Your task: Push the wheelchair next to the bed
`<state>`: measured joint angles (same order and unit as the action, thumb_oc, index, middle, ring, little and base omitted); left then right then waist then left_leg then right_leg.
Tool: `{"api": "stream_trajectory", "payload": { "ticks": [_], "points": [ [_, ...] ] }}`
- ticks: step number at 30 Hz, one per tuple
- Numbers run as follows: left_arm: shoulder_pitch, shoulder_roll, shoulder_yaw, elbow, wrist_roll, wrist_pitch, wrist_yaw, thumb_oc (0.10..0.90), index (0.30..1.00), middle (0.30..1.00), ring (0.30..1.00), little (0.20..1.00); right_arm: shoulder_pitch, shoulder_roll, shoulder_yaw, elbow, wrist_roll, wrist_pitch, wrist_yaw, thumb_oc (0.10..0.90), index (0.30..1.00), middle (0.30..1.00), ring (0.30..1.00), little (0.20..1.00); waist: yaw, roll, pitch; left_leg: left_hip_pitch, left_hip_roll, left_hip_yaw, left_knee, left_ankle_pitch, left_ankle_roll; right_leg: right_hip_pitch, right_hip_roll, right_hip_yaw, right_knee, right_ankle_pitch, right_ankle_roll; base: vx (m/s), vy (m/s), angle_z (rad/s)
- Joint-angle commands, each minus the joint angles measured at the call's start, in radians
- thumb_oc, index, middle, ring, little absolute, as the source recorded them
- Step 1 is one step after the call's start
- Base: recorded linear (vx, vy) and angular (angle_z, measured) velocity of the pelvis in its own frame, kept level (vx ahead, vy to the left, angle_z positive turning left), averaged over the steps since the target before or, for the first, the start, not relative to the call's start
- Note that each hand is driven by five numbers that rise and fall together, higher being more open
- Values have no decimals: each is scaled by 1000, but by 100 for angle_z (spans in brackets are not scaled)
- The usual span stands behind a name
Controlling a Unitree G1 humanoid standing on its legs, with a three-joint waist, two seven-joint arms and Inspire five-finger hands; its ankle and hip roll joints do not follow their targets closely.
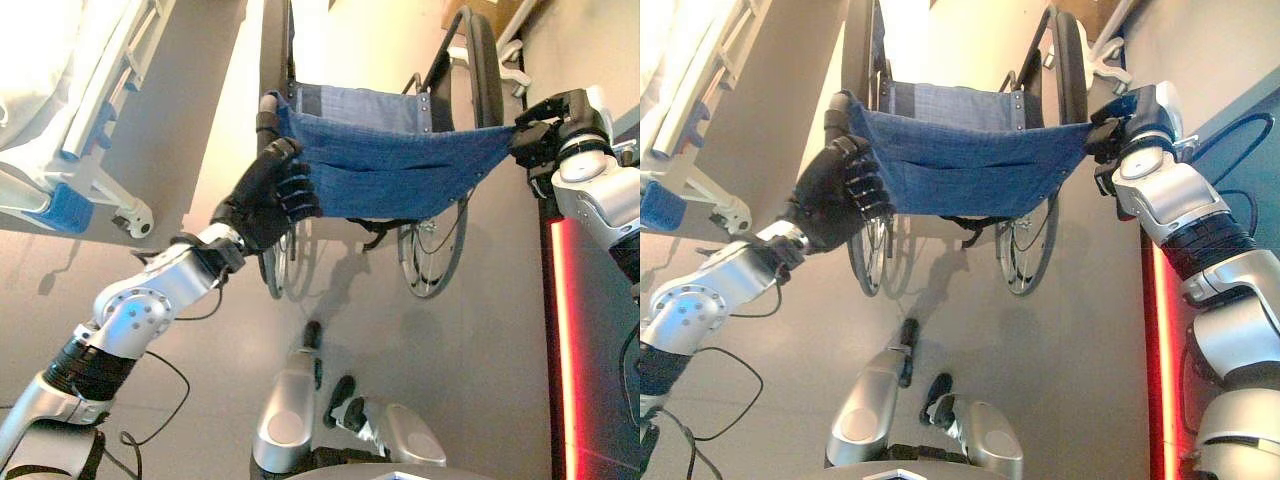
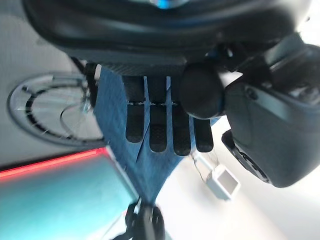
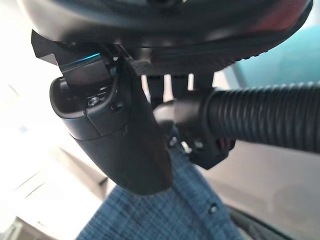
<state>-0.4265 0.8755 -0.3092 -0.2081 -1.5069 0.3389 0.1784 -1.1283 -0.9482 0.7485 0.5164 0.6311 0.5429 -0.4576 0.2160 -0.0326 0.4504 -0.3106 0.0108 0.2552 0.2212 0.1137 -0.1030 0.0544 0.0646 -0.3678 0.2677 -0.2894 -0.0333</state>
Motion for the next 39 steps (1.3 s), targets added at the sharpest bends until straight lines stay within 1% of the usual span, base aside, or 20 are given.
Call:
{"api": "stream_trajectory", "payload": {
  "ticks": [1,3,4,5,6,8,9,10,13,14,16,17,19,21,23,24,29,32,36,39],
  "points": [
    [-68,-108,-44,-128,-24,-1,-83,400,300,300,300,300,-163,237,44,-223,19,-155,108,400,300,300,300,300,40,-19,-86,-71,-103,95,37,89,53,16,95,24,-87,166,-5,475,-56,29],
    [-51,-112,-37,-129,-44,36,-55,400,300,300,300,300,-144,261,33,-208,36,-137,112,400,300,300,300,300,60,-37,-132,-4,-158,59,31,-41,134,21,104,13,0,127,1,558,-48,40],
    [-50,-111,-38,-130,-45,37,-54,400,300,300,300,300,-143,262,32,-208,35,-136,112,400,300,300,300,300,60,-38,-132,-4,-158,59,33,-45,136,21,103,12,3,124,3,500,-74,19],
    [-48,-114,-31,-125,-39,59,-46,400,300,300,300,300,-141,267,26,-201,42,-130,108,400,300,300,300,300,70,-51,-148,11,-163,64,45,-110,184,21,99,-3,77,131,18,289,-39,-14],
    [-49,-113,-29,-122,-40,69,-45,400,300,300,300,300,-142,270,23,-194,49,-130,106,400,300,300,300,300,73,-56,-154,19,-167,60,42,-122,195,17,99,-5,99,135,27,422,-57,-22],
    [-46,-100,-24,-116,-18,90,-61,400,300,300,300,300,-160,275,15,-170,78,-140,90,400,300,300,300,300,94,-66,-175,44,-163,58,1,-123,238,-5,104,-23,230,245,91,334,-56,11],
    [-37,-87,-19,-120,-18,90,-70,400,300,300,300,300,-171,266,15,-166,94,-145,80,400,300,300,300,300,98,-77,-181,46,-170,45,-5,-129,256,-14,109,17,286,336,145,265,-56,29],
    [-32,-81,-16,-123,-22,88,-71,400,300,300,300,300,-177,260,17,-165,101,-147,80,400,300,300,300,300,97,-81,-183,43,-170,37,-3,-129,259,-23,110,45,300,370,160,231,-64,20],
    [-41,-31,-12,-121,-81,62,-106,400,300,300,300,300,-187,210,16,-161,89,-146,115,400,300,300,300,300,82,-80,-192,2,-160,-21,32,-105,216,-18,30,123,176,302,127,118,-125,29],
    [-54,-8,-19,-126,-110,38,-113,400,300,300,300,300,-196,184,24,-153,80,-156,137,400,300,300,300,300,71,-66,-194,-22,-150,-53,54,-88,183,-6,-4,143,67,220,87,37,-149,14],
    [-82,16,-41,-129,-137,-16,-118,400,300,300,300,300,-216,148,46,-137,83,-186,152,400,300,300,300,300,49,-42,-186,-48,-136,-104,85,-56,144,-20,-62,178,-82,201,70,6,-158,4],
    [-92,21,-48,-129,-143,-31,-116,400,300,300,300,300,-221,141,51,-132,85,-196,157,400,300,300,300,300,45,-35,-184,-53,-131,-116,86,-46,138,-28,-76,184,-107,211,71,-13,-310,6],
    [-188,31,-115,-110,-134,-122,-93,400,300,300,300,300,-251,121,55,-97,77,-243,163,400,300,300,300,300,-8,-19,-155,-17,-99,-197,65,-86,118,-149,-222,226,-202,376,148,5,-531,-2],
    [-256,28,-141,-89,-119,-163,-37,400,300,300,300,300,-260,127,31,-103,65,-246,164,400,300,300,300,300,-40,-27,-126,27,-67,-242,46,-124,104,-217,-284,267,-226,480,187,130,-600,28],
    [-284,35,-131,-77,-123,-167,-1,400,300,300,300,300,-249,131,0,-134,52,-225,159,400,300,300,300,300,-56,-36,-109,50,-38,-270,47,-146,96,-252,-278,293,-202,488,195,203,-464,121],
    [-285,39,-104,-71,-120,-146,5,400,300,300,300,300,-239,119,-10,-160,73,-196,139,400,300,300,300,300,-67,-50,-115,56,-16,-309,58,-153,93,-256,-239,314,-180,442,194,251,-376,139],
    [-220,51,-47,-93,-123,-105,-12,400,300,300,300,300,-220,70,-25,-198,114,-175,140,400,300,300,300,300,-59,-92,-138,54,45,-357,86,-149,73,-237,-192,278,-159,384,155,219,-438,108],
    [-117,26,8,-133,-65,-98,-33,400,300,300,300,300,-214,44,-12,-239,128,-170,123,400,300,300,300,300,-66,-110,-125,39,126,-298,161,-118,66,-223,-156,222,-136,345,101,136,-344,109],
    [-86,-22,16,-151,5,-114,11,400,300,300,300,300,-180,77,-14,-248,105,-161,99,400,300,300,300,300,-82,-98,-102,22,221,-199,312,-90,36,-160,-110,144,-113,287,49,266,-303,55],
    [-78,-38,38,-155,54,-133,59,400,300,300,300,300,-167,107,-16,-230,94,-176,95,400,300,300,300,300,-59,-99,-93,19,160,-214,288,-77,57,-133,-92,149,-116,288,40,154,-139,38]
  ]
}}
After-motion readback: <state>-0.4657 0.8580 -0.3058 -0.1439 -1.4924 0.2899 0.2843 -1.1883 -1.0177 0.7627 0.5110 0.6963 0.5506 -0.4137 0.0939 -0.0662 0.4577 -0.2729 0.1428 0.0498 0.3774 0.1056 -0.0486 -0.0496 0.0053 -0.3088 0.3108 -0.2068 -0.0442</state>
